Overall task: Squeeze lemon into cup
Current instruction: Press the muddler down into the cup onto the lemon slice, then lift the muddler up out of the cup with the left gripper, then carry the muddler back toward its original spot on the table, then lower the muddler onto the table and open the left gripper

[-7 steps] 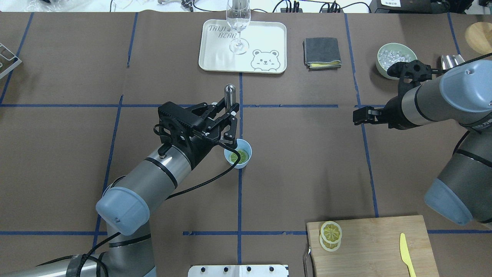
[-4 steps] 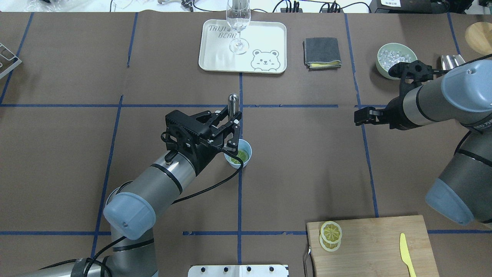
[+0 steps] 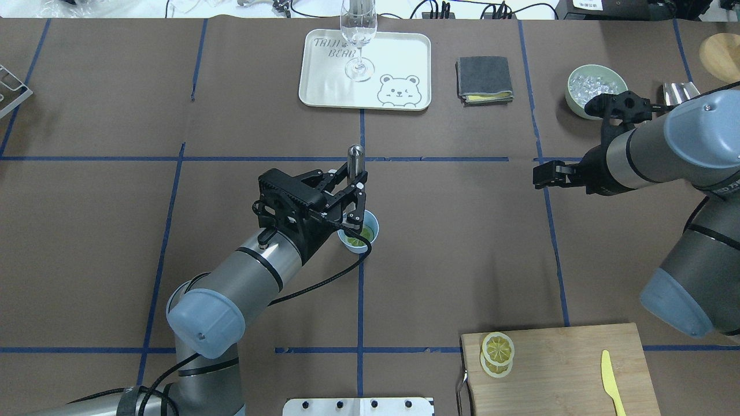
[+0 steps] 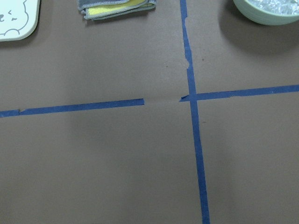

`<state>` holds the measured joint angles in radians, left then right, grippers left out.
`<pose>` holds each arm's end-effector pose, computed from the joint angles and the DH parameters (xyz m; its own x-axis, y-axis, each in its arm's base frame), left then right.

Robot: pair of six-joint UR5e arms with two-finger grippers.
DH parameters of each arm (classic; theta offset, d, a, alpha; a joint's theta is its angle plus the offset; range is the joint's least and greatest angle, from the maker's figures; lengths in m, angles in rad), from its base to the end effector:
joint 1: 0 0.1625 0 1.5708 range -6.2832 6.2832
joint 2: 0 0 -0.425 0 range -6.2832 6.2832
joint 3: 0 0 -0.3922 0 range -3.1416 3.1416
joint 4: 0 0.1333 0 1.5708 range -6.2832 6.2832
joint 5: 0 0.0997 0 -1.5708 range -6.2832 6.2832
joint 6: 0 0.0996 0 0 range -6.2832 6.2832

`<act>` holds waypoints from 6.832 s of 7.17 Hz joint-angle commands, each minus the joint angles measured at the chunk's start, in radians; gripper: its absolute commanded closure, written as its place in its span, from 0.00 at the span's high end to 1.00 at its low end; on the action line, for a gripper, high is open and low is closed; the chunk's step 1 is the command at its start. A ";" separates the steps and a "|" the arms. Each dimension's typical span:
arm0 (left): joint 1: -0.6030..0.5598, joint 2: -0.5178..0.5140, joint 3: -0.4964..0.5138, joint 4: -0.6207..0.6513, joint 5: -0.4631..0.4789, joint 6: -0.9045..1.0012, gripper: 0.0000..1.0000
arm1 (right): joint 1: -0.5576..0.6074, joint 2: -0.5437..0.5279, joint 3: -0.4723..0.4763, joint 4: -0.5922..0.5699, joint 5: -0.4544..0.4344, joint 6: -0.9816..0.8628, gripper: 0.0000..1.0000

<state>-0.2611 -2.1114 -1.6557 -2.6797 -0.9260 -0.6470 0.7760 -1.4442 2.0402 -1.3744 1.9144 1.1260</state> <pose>0.5288 -0.3412 0.1859 0.5269 0.5193 -0.6729 0.5953 0.3396 0.7282 -0.2977 -0.4319 0.3588 0.6625 0.0825 0.7445 -0.2251 0.9699 0.0929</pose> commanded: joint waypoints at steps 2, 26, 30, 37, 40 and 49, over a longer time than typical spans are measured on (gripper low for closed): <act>0.000 -0.021 0.039 -0.002 -0.001 0.000 0.00 | -0.001 0.001 0.000 0.000 0.000 0.000 1.00; -0.670 0.458 -0.144 0.675 -1.191 0.071 0.00 | 0.002 0.007 -0.023 0.000 0.005 -0.012 1.00; -0.659 0.470 -0.034 0.659 -1.277 -0.238 0.00 | 0.016 -0.001 -0.040 0.000 0.003 -0.015 1.00; -0.646 0.367 0.080 0.673 -1.266 -0.169 0.00 | 0.014 -0.004 -0.038 0.000 0.000 -0.014 1.00; -0.620 0.361 0.097 0.676 -1.266 -0.171 0.00 | 0.014 -0.005 -0.038 0.000 0.000 -0.012 1.00; -0.708 0.375 -0.043 0.746 -1.272 -0.114 1.00 | 0.075 -0.013 -0.046 -0.006 0.032 -0.064 1.00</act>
<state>-0.9177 -1.7432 -1.6271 -1.9701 -2.1946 -0.8035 0.8090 -1.4493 1.9976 -1.3756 1.9258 1.0997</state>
